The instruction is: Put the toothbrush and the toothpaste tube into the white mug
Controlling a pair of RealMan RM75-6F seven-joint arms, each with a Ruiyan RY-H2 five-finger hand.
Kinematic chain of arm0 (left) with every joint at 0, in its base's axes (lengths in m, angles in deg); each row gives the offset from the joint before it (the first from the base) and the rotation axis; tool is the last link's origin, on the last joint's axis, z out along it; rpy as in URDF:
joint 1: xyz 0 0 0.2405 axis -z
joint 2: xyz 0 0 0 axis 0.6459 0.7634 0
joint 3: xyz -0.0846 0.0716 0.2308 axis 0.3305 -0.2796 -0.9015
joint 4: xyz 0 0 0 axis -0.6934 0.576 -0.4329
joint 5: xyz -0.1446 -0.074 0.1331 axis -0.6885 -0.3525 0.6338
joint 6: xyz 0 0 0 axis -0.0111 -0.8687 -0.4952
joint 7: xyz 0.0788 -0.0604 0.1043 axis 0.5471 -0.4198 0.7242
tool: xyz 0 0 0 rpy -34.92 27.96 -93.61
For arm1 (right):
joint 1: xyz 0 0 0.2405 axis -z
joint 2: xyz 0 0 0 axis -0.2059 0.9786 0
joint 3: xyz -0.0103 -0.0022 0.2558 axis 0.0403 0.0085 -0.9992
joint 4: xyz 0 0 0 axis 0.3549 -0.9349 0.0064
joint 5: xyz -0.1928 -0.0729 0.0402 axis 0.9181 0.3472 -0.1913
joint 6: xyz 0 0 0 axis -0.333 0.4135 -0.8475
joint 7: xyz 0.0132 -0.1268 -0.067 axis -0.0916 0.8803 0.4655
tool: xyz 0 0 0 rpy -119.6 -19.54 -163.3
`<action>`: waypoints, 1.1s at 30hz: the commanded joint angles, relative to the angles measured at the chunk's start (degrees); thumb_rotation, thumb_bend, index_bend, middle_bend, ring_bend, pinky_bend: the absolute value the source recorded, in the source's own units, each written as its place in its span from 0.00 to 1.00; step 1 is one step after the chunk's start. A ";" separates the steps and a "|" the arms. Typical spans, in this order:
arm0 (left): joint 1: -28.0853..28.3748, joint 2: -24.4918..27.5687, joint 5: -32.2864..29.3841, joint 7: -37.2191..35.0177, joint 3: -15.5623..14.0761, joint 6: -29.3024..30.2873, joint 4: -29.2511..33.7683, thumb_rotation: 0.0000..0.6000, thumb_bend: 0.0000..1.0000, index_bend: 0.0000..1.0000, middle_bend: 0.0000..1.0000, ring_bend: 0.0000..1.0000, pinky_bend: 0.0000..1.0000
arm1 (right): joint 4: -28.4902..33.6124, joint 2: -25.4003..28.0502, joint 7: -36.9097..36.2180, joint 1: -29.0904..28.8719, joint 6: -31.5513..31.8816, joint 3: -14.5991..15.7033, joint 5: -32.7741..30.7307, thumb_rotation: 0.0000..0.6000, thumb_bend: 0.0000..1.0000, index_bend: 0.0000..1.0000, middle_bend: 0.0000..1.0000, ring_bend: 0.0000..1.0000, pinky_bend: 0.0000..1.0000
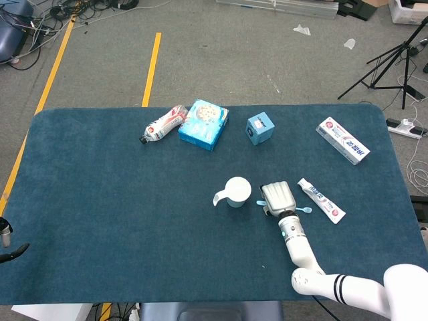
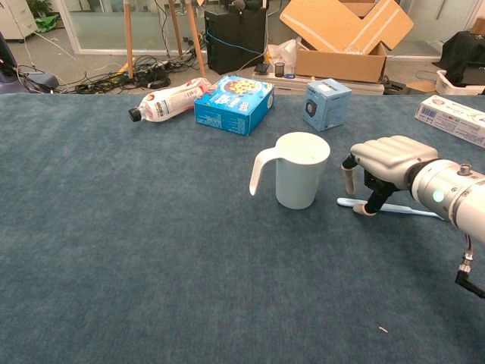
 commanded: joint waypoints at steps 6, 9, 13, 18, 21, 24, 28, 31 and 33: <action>0.00 0.19 -0.05 -0.08 -0.02 -0.18 0.15 1.00 0.06 0.77 0.53 0.51 0.59 | 0.88 0.77 0.00 -1.40 -1.98 -0.64 -4.95 1.00 0.18 0.51 1.00 1.00 1.00; 0.01 0.22 -0.07 -0.14 -0.02 -0.24 0.14 1.00 0.06 0.77 0.53 0.51 0.59 | 0.81 0.78 -0.01 -1.80 -1.98 -0.38 -5.66 1.00 0.18 0.51 1.00 1.00 1.00; -0.01 0.26 -0.05 -0.22 -0.02 -0.25 0.16 1.00 0.06 0.77 0.53 0.51 0.59 | 0.71 0.78 -0.12 -2.27 -1.95 -0.03 -6.37 1.00 0.18 0.51 1.00 1.00 1.00; -0.01 0.29 -0.01 -0.30 -0.05 -0.31 0.16 1.00 0.06 0.77 0.53 0.51 0.59 | 0.40 0.72 -0.14 -2.82 -1.87 0.43 -7.23 1.00 0.19 0.52 1.00 1.00 1.00; -0.01 0.33 -0.04 -0.34 -0.06 -0.39 0.15 1.00 0.06 0.77 0.53 0.51 0.59 | 0.34 0.75 -0.20 -3.08 -1.84 0.66 -7.70 1.00 0.21 0.52 1.00 1.00 1.00; 0.00 0.33 0.01 -0.36 -0.11 -0.47 0.14 1.00 0.06 0.77 0.53 0.51 0.59 | 0.39 0.85 -0.29 -3.30 -1.81 0.91 -8.05 1.00 0.22 0.54 1.00 1.00 1.00; 0.00 0.36 0.07 -0.32 -0.15 -0.52 0.17 1.00 0.06 0.76 0.53 0.51 0.59 | 0.60 1.13 -0.58 -3.48 -1.61 1.16 -8.27 1.00 0.22 0.57 1.00 1.00 1.00; 0.02 0.39 0.05 -0.24 -0.19 -0.62 0.20 1.00 0.06 0.76 0.53 0.51 0.59 | 1.25 1.67 -1.15 -3.43 -1.23 1.34 -8.03 1.00 0.22 0.58 1.00 1.00 1.00; 0.02 0.39 0.01 -0.19 -0.19 -0.64 0.18 1.00 0.06 0.76 0.53 0.51 0.59 | 1.88 2.12 -1.50 -3.32 -0.86 1.44 -7.68 1.00 0.22 0.58 1.00 1.00 1.00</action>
